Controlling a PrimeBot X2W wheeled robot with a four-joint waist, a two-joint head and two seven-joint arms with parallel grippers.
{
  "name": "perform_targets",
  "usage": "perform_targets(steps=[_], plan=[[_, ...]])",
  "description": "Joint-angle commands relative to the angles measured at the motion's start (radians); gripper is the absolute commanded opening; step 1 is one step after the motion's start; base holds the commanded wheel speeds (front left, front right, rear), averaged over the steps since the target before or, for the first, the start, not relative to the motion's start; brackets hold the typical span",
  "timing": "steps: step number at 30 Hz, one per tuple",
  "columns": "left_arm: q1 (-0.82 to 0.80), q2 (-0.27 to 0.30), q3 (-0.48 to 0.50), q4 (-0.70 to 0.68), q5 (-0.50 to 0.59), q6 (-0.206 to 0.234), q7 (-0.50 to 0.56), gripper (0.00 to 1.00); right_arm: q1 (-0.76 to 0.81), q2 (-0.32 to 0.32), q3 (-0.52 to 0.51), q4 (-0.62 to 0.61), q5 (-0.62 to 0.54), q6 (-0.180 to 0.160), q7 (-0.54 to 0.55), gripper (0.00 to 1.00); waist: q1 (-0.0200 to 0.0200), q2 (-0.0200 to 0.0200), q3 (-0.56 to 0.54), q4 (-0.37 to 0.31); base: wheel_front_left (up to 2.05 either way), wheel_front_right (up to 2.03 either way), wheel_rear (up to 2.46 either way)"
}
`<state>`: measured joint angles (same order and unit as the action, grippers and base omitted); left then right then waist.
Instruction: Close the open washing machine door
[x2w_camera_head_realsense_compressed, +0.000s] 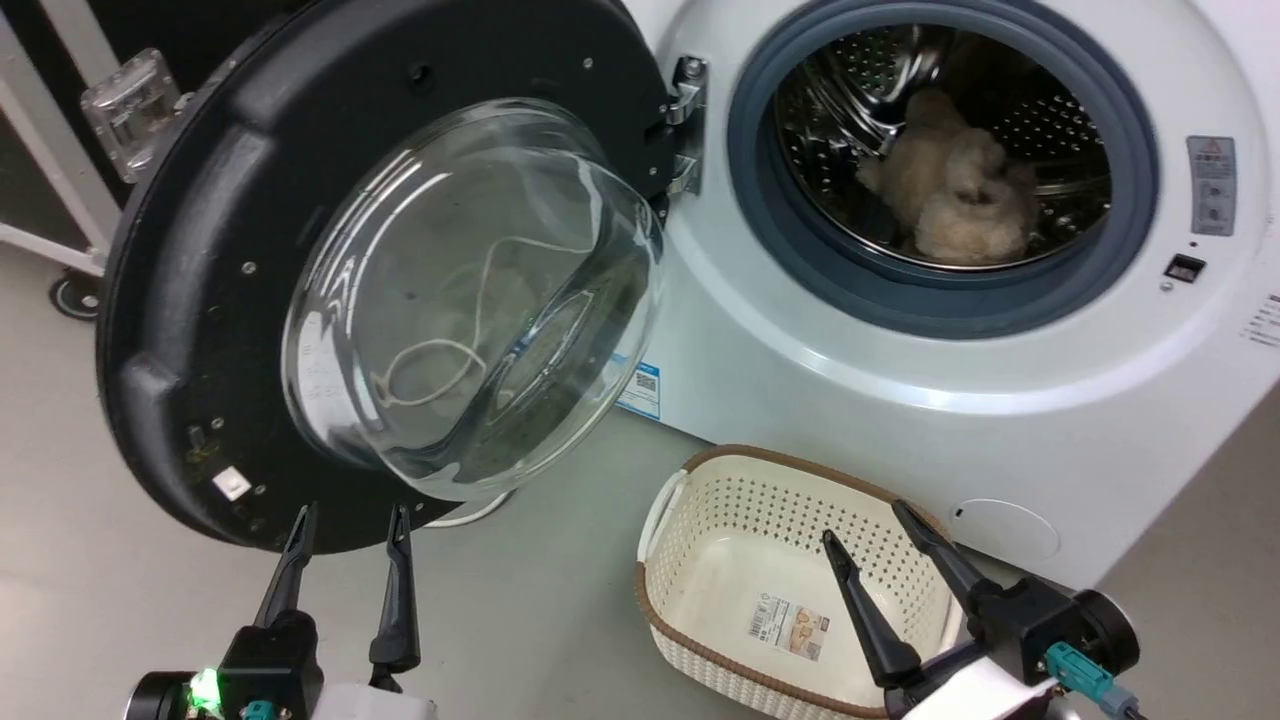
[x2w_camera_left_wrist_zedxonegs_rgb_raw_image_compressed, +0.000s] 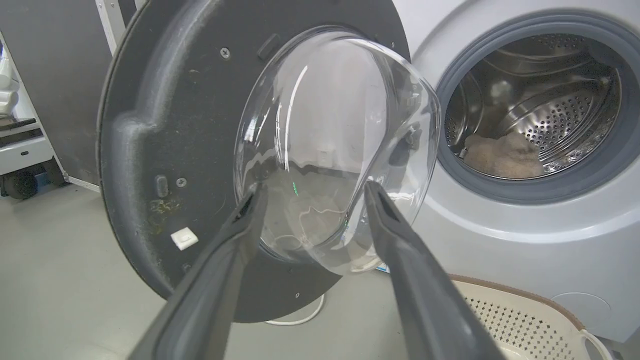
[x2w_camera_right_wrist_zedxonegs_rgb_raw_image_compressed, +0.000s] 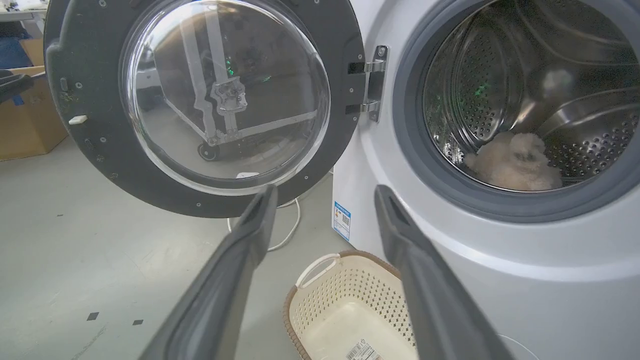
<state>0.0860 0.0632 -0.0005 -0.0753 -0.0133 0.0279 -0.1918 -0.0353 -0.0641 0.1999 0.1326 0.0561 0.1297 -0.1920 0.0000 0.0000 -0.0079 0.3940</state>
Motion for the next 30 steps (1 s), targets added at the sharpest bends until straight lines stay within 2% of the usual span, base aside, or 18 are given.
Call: perform_targets(steps=[1, 3, 4, 5, 6, 11, 17, 19, 23, 26, 30], plan=[[0.015, 0.004, 0.001, -0.007, -0.007, 0.006, -0.01, 1.0, -0.018, -0.005, 0.006, 0.006, 0.007, 0.001, -0.01, 1.0, 0.0, 0.0, 0.0, 0.006, 0.0, 0.0, 0.0], [0.016, 0.004, 0.001, -0.01, -0.007, 0.006, -0.015, 1.0, -0.018, -0.005, 0.01, 0.008, 0.008, 0.001, -0.014, 1.0, 0.0, 0.0, 0.0, 0.015, 0.0, 0.0, 0.0], [0.017, 0.004, 0.0, -0.011, -0.007, 0.004, -0.017, 0.87, -0.018, -0.006, 0.011, 0.009, 0.009, 0.001, -0.016, 1.0, 0.0, 0.0, 0.0, 0.019, 0.0, 0.0, 0.0], [0.017, 0.004, 0.0, -0.012, -0.008, 0.003, -0.019, 0.38, -0.018, -0.006, 0.013, 0.01, 0.01, 0.001, -0.018, 1.0, 0.0, 0.0, 0.001, 0.023, 0.0, 0.0, 0.0], [0.018, 0.004, -0.002, -0.012, -0.009, -0.001, -0.021, 0.0, -0.018, -0.006, 0.014, 0.012, 0.011, 0.001, -0.021, 1.0, 0.0, 0.0, 0.001, 0.027, 0.0, 0.0, 0.0], [0.008, 0.007, 0.005, -0.026, -0.019, -0.01, -0.031, 0.0, -0.019, -0.008, 0.02, 0.017, 0.017, 0.001, -0.031, 1.0, 0.0, 0.0, 0.005, 0.051, 0.0, 0.0, 0.0], [-0.035, 0.028, 0.053, -0.116, -0.031, -0.014, -0.044, 0.0, 0.005, -0.004, -0.003, 0.01, 0.019, 0.001, -0.044, 1.0, 0.0, 0.0, 0.017, 0.082, 0.0, 0.0, 0.0], [-0.061, 0.03, 0.088, -0.147, -0.069, -0.024, -0.048, 0.0, 0.012, -0.004, -0.011, 0.006, 0.015, 0.001, -0.048, 1.0, 0.0, 0.0, 0.027, 0.091, 0.0, 0.0, 0.0], [-0.136, 0.071, 0.18, -0.146, -0.164, -0.072, -0.056, 0.0, 0.024, -0.001, -0.037, -0.007, 0.009, 0.001, -0.056, 1.0, 0.0, 0.0, 0.043, 0.107, 0.0, 0.0, 0.0], [-0.21, 0.109, 0.258, -0.078, -0.274, -0.095, -0.048, 0.0, 0.025, 0.001, -0.041, -0.009, 0.011, 0.001, -0.062, 1.0, 0.0, 0.0, 0.062, 0.1, 0.0, 0.0, 0.0], [-0.33, 0.159, 0.353, 0.043, -0.437, -0.108, 0.028, 0.0, 0.009, -0.006, 0.003, -0.003, 0.022, 0.001, -0.07, 1.0, 0.0, 0.0, 0.083, 0.086, 0.0, 0.0, 0.0]])
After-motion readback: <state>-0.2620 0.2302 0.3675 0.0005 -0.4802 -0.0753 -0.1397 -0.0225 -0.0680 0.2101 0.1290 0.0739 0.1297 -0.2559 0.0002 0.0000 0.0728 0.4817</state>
